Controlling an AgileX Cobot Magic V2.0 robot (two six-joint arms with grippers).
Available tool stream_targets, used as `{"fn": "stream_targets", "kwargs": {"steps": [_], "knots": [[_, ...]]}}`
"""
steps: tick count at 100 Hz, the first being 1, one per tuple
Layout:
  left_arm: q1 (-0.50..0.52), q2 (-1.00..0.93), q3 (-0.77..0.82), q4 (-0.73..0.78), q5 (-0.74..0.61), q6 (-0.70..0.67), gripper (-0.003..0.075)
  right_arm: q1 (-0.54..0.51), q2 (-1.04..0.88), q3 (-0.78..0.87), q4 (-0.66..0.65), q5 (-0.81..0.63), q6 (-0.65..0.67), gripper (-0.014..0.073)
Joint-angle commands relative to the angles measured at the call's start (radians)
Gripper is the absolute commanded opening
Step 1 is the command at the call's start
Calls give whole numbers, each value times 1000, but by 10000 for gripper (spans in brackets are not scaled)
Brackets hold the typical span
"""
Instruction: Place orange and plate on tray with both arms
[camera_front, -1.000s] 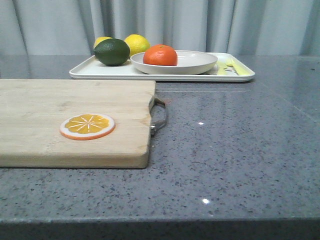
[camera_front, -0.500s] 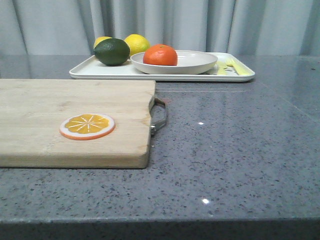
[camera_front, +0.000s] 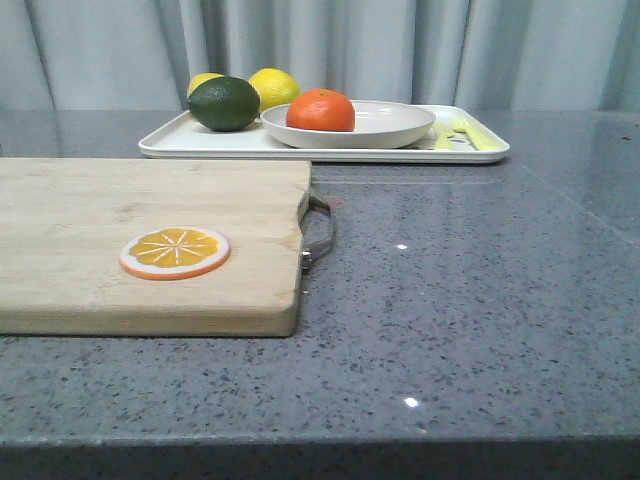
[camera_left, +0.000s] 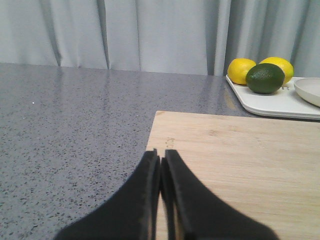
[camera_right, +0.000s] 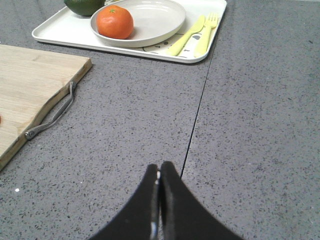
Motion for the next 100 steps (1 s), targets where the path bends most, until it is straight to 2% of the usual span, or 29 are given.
{"fn": "stream_targets", "kwargs": {"steps": [1,49,75,100], "knots": [[1,-33,8,-10,-67,-6,-20,-3,7,-23,13,-69,-9,-67],[1,-33,8,-10,-67,-6,-20,-3,7,-21,10,-91,-9,-67],[1,-33,8,-10,-67,-6,-20,-3,5,87,-59,-448,11,-67],[1,-33,8,-10,-67,-6,-20,-5,-26,221,-294,-687,188,-67]]}}
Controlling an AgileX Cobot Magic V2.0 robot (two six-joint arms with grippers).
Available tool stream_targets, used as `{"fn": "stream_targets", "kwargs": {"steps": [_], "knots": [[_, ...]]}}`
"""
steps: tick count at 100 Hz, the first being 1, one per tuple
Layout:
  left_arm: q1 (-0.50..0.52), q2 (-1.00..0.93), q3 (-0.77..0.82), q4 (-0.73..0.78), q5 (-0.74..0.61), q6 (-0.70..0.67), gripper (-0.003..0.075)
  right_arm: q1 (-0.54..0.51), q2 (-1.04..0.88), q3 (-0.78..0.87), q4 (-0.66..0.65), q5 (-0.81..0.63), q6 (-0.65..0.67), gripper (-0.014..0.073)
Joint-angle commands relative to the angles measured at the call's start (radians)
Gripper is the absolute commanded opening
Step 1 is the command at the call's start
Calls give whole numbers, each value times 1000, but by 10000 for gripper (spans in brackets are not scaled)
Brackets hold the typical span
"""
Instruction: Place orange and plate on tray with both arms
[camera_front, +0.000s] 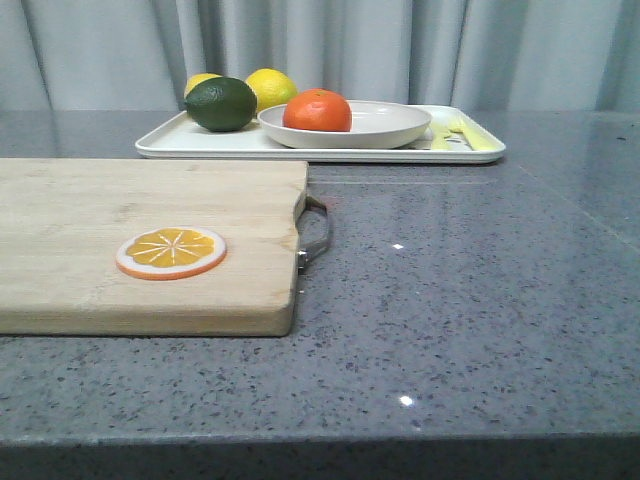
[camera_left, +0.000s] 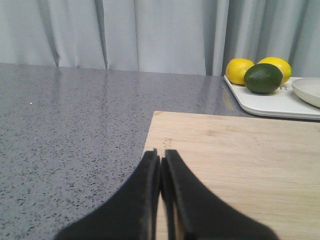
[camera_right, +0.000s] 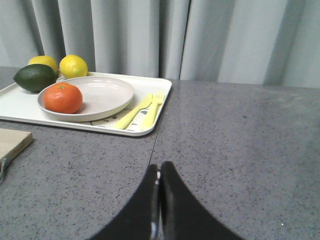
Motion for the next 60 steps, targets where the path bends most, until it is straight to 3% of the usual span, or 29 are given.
{"fn": "stream_targets", "kwargs": {"steps": [1,23,60], "knots": [[1,-33,8,-10,-67,-6,-20,-5,-19,14,-97,-168,71,-67],[1,-33,8,-10,-67,-6,-20,-72,-112,127,-123,-252,79,-67],[1,-33,8,-10,-67,-6,-20,-159,-295,290,-130,-256,79,-67]]}}
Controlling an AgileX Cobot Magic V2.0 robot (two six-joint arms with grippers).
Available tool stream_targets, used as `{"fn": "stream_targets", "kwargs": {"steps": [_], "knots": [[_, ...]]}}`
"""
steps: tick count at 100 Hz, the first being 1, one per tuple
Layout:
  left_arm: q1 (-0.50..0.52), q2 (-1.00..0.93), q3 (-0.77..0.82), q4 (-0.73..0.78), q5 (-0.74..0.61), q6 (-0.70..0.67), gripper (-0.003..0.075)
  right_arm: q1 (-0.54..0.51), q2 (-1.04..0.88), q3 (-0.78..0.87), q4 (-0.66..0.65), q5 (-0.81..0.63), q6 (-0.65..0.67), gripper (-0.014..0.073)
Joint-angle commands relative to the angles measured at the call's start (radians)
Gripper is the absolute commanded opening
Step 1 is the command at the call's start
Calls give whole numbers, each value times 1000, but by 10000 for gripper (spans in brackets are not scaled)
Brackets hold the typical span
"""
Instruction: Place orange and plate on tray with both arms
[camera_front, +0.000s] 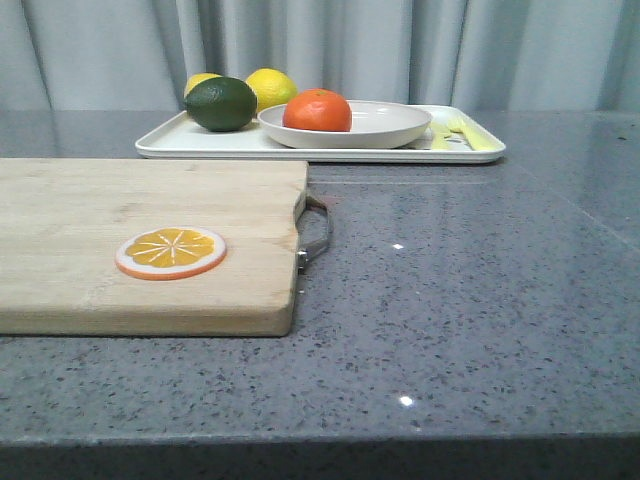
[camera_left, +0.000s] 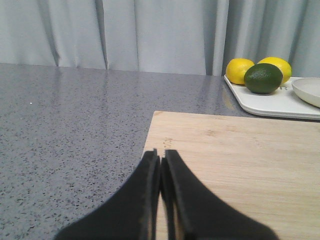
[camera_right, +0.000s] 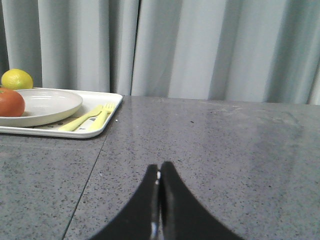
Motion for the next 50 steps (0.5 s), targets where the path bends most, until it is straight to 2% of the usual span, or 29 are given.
{"fn": "stream_targets", "kwargs": {"steps": [1,50], "knots": [[1,-33,8,-10,-67,-6,-20,-7,-28,5,-10,-88,3,-67],[1,-33,8,-10,-67,-6,-20,-7,-57,28,-10,-19,3,-67]]}}
